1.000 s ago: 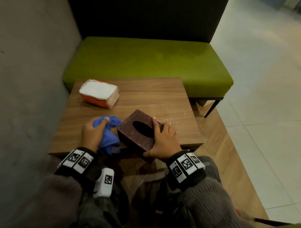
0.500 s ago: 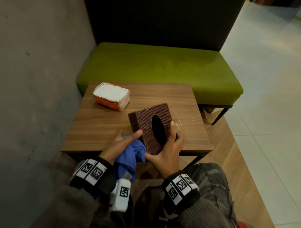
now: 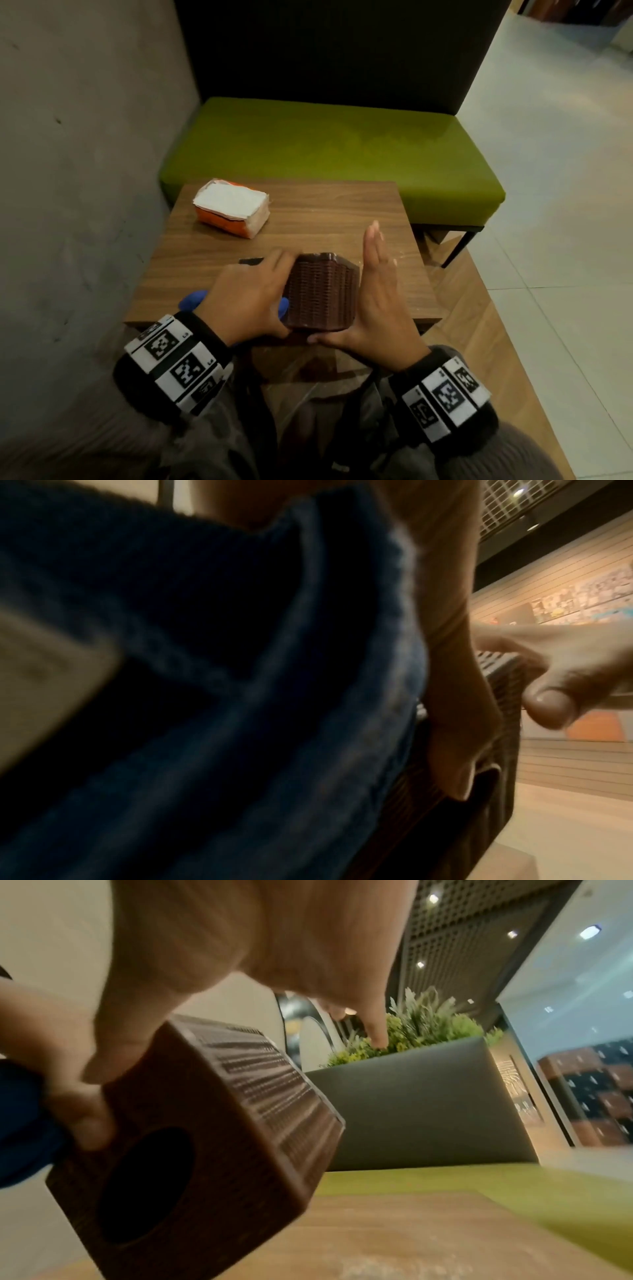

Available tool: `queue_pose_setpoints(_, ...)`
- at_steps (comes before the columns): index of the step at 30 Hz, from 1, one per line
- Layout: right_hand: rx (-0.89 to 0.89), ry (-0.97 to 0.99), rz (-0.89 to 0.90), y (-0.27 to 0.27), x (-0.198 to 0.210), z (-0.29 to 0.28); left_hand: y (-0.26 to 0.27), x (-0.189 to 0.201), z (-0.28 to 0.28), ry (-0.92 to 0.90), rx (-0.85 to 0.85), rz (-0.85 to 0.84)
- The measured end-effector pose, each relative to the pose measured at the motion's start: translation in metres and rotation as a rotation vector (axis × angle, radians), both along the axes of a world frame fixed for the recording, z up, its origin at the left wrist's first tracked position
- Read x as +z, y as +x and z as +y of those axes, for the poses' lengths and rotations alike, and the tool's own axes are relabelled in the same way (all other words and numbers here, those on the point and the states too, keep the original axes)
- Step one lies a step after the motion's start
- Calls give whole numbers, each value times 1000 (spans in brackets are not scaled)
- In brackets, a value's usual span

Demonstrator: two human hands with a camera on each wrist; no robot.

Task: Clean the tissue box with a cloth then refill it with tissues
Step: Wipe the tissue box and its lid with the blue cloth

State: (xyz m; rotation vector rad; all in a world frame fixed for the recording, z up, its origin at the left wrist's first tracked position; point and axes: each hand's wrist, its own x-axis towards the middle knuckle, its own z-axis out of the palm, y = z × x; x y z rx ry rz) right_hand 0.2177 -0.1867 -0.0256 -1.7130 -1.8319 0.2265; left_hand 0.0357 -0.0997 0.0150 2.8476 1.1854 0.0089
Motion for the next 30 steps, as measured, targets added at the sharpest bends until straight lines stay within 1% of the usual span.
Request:
queue_pose_setpoints(1, 48, -65, -16, 2, 5, 0, 1, 1, -3, 33, -39, 42)
queue_pose_setpoints(3, 112, -186, -35, 4, 7, -2, 3, -1, -3, 52, -92, 56)
queue_pose_setpoints(4, 119, -220, -35, 5, 6, -3, 3, -3, -3, 67, -109, 25)
queue_pose_setpoints(6, 95, -213, -15, 5, 1, -3, 4, -10, -3, 120, -146, -28)
queue_pose_setpoints(8, 56, -168, 47, 5, -6, -5, 2, -16, -2, 54, -163, -60)
queue_pose_setpoints(9, 37, -151, 76, 7, -10, -7, -1, -16, -2, -57, -120, -150)
queue_pose_setpoints(10, 20, -132, 89, 8, -13, -9, -6, -15, 0, -216, -27, -296)
queue_pose_setpoints(11, 0, -111, 94, 10, -17, -12, -10, -15, 2, -362, 88, -510)
queue_pose_setpoints(13, -44, -87, 126, 12, -25, -20, -15, -16, 7, -572, 360, -1030)
queue_pose_setpoints(14, -64, -91, 153, 10, -29, -23, -14, -16, 8, -647, 491, -1277)
queue_pose_setpoints(15, -77, -88, 175, 6, -32, -25, -12, -16, 9, -694, 588, -1464)
queue_pose_setpoints(16, -86, -75, 188, 2, -34, -26, -6, -15, 8, -717, 640, -1568)
queue_pose_setpoints(17, -96, -56, 196, -2, -35, -26, 1, -13, 3, -719, 634, -1588)
queue_pose_setpoints(18, -106, -34, 204, -6, -35, -25, 9, -13, -4, -703, 581, -1547)
queue_pose_setpoints(20, -124, 32, 221, -13, -33, -22, 25, -16, -26, -601, 393, -1363)
queue_pose_setpoints(22, -135, 107, 235, -18, -30, -20, 34, -23, -50, -398, 199, -1137)
queue_pose_setpoints(24, -149, 148, 216, -19, -30, -21, 33, -34, -58, -184, 77, -974)
queue_pose_setpoints(25, -154, 149, 198, -18, -30, -22, 31, -38, -54, -112, 69, -935)
queue_pose_setpoints(26, -154, 141, 183, -17, -31, -23, 28, -41, -49, -76, 95, -925)
queue_pose_setpoints(28, -156, 121, 169, -16, -31, -23, 27, -43, -41, -65, 147, -955)
queue_pose_setpoints(30, -146, 117, 189, -17, -30, -23, 30, -42, -47, -47, 64, -921)
